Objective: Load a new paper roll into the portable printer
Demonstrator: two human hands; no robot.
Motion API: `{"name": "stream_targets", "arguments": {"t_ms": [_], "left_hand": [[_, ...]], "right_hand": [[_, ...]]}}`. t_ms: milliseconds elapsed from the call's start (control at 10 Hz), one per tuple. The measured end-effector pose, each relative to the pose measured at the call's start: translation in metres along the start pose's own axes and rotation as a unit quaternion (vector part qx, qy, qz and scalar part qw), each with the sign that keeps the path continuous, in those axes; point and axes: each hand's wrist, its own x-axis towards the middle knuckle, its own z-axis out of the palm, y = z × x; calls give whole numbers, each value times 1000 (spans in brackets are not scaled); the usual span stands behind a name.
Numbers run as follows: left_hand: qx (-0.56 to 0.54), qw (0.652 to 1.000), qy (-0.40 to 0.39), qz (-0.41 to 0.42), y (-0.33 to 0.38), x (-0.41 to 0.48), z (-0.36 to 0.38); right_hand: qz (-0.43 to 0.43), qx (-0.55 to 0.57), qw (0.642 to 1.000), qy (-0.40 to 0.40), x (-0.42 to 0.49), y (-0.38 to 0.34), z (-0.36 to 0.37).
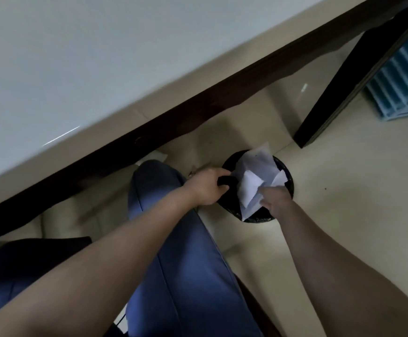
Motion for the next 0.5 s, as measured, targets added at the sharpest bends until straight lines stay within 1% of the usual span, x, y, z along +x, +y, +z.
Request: {"name": "stream_targets", "arguments": {"t_ms": [100, 200, 300, 400, 500], "left_hand": [[-19, 1000, 8, -23, -9, 0, -4], [-20, 999, 35, -9, -11, -9, -8], [-27, 998, 60, 17, -10, -24, -11], [-45, 992, 103, 58, -11, -38, -16], [-77, 979, 170, 87, -12, -63, -24]], "right_hand": [[-19, -79, 997, 11, 3, 0, 0], [-26, -113, 993, 3, 4, 5, -10], [-23, -150, 988, 23, -2, 14, -21], [-55, -168, 981, 87, -9, 15, -24], [-111, -130, 973, 152, -24, 9, -22]]}}
